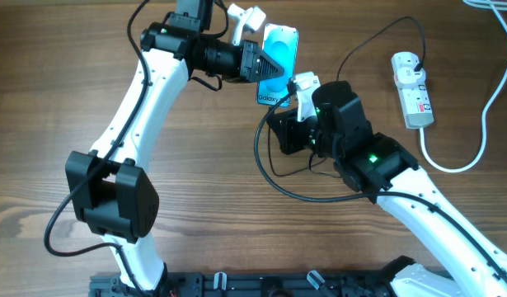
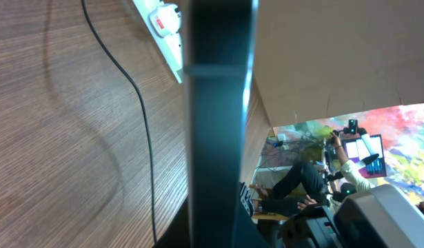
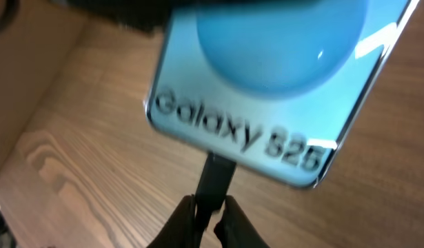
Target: Plug charger to phone and switch on socket
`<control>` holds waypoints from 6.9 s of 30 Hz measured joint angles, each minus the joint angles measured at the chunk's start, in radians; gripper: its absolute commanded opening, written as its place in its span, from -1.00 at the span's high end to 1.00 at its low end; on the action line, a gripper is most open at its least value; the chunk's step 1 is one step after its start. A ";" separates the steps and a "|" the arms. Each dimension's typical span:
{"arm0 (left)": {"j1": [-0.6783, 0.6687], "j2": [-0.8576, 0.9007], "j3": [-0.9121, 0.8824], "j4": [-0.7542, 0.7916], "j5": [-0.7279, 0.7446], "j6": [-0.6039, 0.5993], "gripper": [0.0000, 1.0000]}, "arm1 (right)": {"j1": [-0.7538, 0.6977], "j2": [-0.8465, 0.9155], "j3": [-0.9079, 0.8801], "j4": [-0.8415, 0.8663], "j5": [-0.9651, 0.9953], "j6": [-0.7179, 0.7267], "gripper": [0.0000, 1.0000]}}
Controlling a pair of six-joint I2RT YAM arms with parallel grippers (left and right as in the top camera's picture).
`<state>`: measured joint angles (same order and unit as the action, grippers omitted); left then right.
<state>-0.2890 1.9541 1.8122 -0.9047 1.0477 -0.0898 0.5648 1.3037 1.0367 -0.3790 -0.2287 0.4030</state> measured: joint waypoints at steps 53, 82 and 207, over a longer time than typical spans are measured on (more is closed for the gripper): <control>-0.084 0.356 -0.010 0.126 -0.305 -0.209 0.92 | -0.237 -0.116 0.010 -0.344 0.280 0.287 -0.88; -0.126 0.409 0.016 0.110 -0.505 -0.246 -0.22 | -0.237 -0.116 0.010 -0.382 0.297 0.274 -0.94; -0.019 -0.074 -0.007 -0.039 -0.954 -0.226 -1.00 | -0.567 -0.070 0.365 -0.972 0.139 0.077 -1.00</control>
<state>-0.3080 1.8797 1.8053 -0.9436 0.0940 -0.3157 -0.0021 1.2339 1.4014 -1.3510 -0.0898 0.4797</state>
